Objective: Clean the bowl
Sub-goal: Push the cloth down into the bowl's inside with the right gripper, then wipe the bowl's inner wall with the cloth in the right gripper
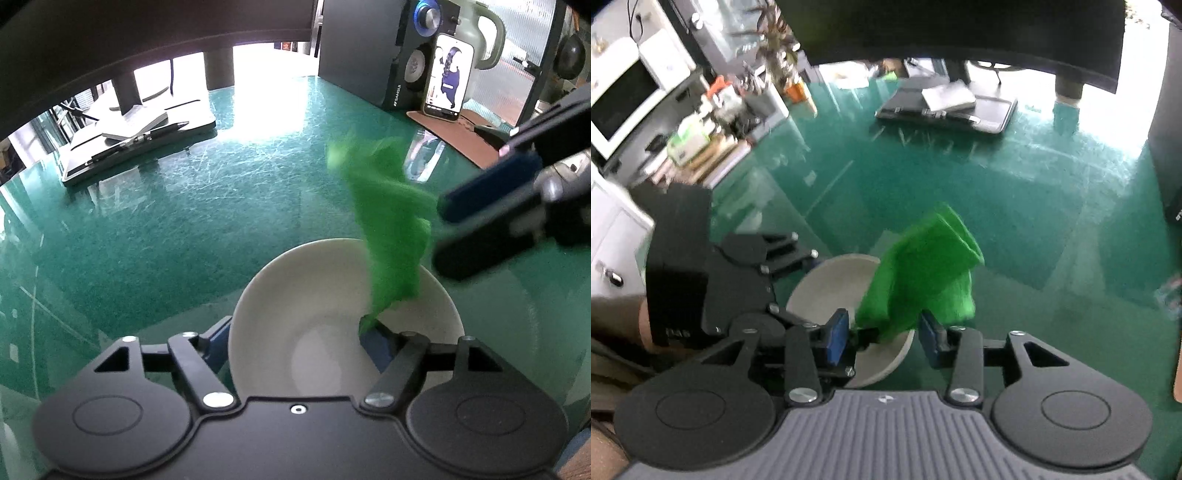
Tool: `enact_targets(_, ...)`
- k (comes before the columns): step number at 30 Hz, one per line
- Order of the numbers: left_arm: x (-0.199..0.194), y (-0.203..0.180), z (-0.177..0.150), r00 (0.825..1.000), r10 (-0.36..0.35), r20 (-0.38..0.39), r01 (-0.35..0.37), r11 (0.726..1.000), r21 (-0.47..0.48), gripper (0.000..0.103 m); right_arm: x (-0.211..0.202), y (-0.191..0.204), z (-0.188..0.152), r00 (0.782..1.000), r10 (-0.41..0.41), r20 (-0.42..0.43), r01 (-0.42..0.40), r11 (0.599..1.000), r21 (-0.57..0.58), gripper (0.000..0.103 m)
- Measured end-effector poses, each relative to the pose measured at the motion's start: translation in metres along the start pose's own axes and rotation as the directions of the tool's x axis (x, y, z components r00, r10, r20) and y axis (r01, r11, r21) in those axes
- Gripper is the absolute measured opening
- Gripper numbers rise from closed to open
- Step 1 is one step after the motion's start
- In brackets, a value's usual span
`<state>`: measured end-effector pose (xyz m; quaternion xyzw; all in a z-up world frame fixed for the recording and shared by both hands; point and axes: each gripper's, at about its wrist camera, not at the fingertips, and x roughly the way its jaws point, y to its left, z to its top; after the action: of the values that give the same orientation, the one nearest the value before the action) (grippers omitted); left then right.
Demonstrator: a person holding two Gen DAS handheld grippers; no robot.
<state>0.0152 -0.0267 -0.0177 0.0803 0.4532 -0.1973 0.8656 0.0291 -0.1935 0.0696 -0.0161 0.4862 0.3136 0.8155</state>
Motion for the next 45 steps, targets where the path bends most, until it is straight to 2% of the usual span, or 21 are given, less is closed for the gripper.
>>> enact_targets(2, 0.000, 0.000, 0.000, 1.000, 0.004, 0.000, -0.004, 1.000, -0.005, 0.074, -0.001, -0.009, 0.002, 0.999, -0.005, 0.035, 0.003, 0.998, 0.056, 0.042)
enact_targets(4, 0.000, 0.001, 0.000, 1.000, 0.007, -0.001, -0.007, 1.000, -0.007, 0.075, 0.004, -0.022, 0.005, 0.998, 0.029, 0.053, -0.037, 0.988, 0.149, 0.042)
enact_targets(5, 0.000, 0.001, 0.000, 1.000, 0.008, -0.001, -0.008, 1.000, -0.008, 0.076, 0.013, -0.032, 0.006, 0.996, 0.068, 0.049, -0.078, 0.971, 0.227, 0.042)
enact_targets(11, 0.001, 0.002, 0.000, 1.000, 0.014, -0.005, -0.014, 1.000, -0.012, 0.077, 0.048, -0.047, -0.005, 0.994, 0.103, 0.023, -0.105, 0.942, 0.319, 0.040)
enact_targets(13, 0.001, 0.002, 0.000, 1.000, 0.014, -0.005, -0.014, 1.000, -0.013, 0.078, 0.051, -0.047, -0.007, 0.991, 0.129, 0.045, -0.137, 0.936, 0.325, 0.041)
enact_targets(17, 0.003, 0.002, 0.001, 1.000, 0.017, -0.007, -0.017, 1.000, -0.008, 0.081, 0.062, -0.047, -0.008, 0.985, 0.162, 0.059, -0.172, 0.939, 0.297, 0.039)
enact_targets(20, 0.004, 0.002, 0.001, 1.000, 0.013, -0.009, -0.014, 1.000, -0.007, 0.081, 0.068, -0.044, -0.008, 0.980, 0.194, 0.050, -0.201, 0.944, 0.263, 0.024)
enact_targets(23, 0.006, 0.005, 0.001, 1.000, 0.012, -0.017, -0.012, 1.000, -0.015, 0.090, 0.062, -0.039, -0.013, 0.987, 0.157, 0.032, -0.160, 0.963, 0.219, 0.019)
enact_targets(26, 0.008, 0.009, 0.001, 1.000, 0.014, -0.022, -0.014, 1.000, -0.022, 0.094, 0.051, -0.044, -0.021, 0.989, 0.144, 0.023, -0.145, 0.958, 0.246, 0.019)
enact_targets(31, 0.009, 0.008, 0.003, 1.000, -0.004, -0.025, 0.004, 1.000, 0.015, 0.092, 0.036, -0.043, -0.034, 0.993, 0.117, 0.010, -0.116, 0.961, 0.251, 0.019)
enact_targets(35, 0.009, 0.003, 0.006, 0.999, -0.024, -0.029, 0.026, 0.998, 0.051, 0.083, 0.051, -0.029, -0.018, 0.998, 0.065, 0.000, -0.064, 0.984, 0.167, 0.019)
enact_targets(39, 0.008, 0.000, 0.008, 1.000, -0.011, -0.028, 0.012, 0.998, 0.062, 0.083, 0.068, -0.013, 0.004, 0.998, 0.067, 0.004, -0.067, 0.996, 0.062, 0.023)
enact_targets(42, 0.008, 0.001, 0.008, 0.999, -0.011, -0.030, 0.013, 0.999, 0.053, 0.083, 0.069, -0.006, 0.003, 0.999, 0.052, 0.011, -0.052, 0.999, -0.018, 0.023)
enact_targets(45, 0.009, 0.003, 0.007, 0.999, -0.020, -0.033, 0.022, 0.999, 0.041, 0.084, 0.066, -0.009, -0.002, 0.999, 0.038, 0.025, -0.038, 0.999, -0.005, 0.023)
